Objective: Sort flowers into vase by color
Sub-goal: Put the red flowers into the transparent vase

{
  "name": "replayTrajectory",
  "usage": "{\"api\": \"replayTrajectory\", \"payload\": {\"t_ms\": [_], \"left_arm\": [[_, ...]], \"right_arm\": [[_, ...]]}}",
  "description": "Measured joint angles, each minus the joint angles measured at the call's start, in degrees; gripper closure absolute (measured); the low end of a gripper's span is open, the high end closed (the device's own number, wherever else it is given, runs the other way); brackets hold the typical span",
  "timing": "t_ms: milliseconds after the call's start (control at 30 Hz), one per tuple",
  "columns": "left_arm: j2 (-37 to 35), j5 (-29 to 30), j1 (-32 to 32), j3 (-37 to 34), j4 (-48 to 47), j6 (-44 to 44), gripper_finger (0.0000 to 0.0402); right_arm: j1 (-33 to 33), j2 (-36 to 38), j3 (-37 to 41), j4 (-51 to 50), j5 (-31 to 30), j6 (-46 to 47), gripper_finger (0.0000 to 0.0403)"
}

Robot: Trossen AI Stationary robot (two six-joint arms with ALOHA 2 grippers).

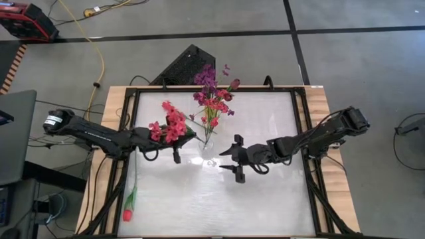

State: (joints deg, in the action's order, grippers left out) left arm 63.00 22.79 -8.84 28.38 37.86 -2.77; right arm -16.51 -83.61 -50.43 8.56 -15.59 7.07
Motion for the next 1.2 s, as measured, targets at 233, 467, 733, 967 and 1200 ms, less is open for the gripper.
{"api": "replayTrajectory", "payload": {"t_ms": [233,467,733,967,1200], "left_arm": [[0.0,0.6,0.0,0.0,-1.3,0.5,0.0401],[1.1,0.4,1.7,0.0,-1.2,2.8,0.0401],[7.1,-1.4,3.1,0.5,-2.9,6.0,0.0401],[7.6,-2.8,3.0,10.0,-19.2,7.2,0.0401],[7.8,-4.2,3.0,21.0,-37.1,9.5,0.0401]], "right_arm": [[0.0,0.0,0.0,0.0,0.0,0.0,0.0154],[0.0,0.0,0.0,0.0,0.0,0.1,0.0154],[0.0,0.0,0.0,0.0,0.0,0.4,0.0154],[0.0,0.0,0.0,-1.2,0.0,0.2,0.0154],[0.1,0.0,0.0,-2.9,0.0,0.1,0.0154]]}}
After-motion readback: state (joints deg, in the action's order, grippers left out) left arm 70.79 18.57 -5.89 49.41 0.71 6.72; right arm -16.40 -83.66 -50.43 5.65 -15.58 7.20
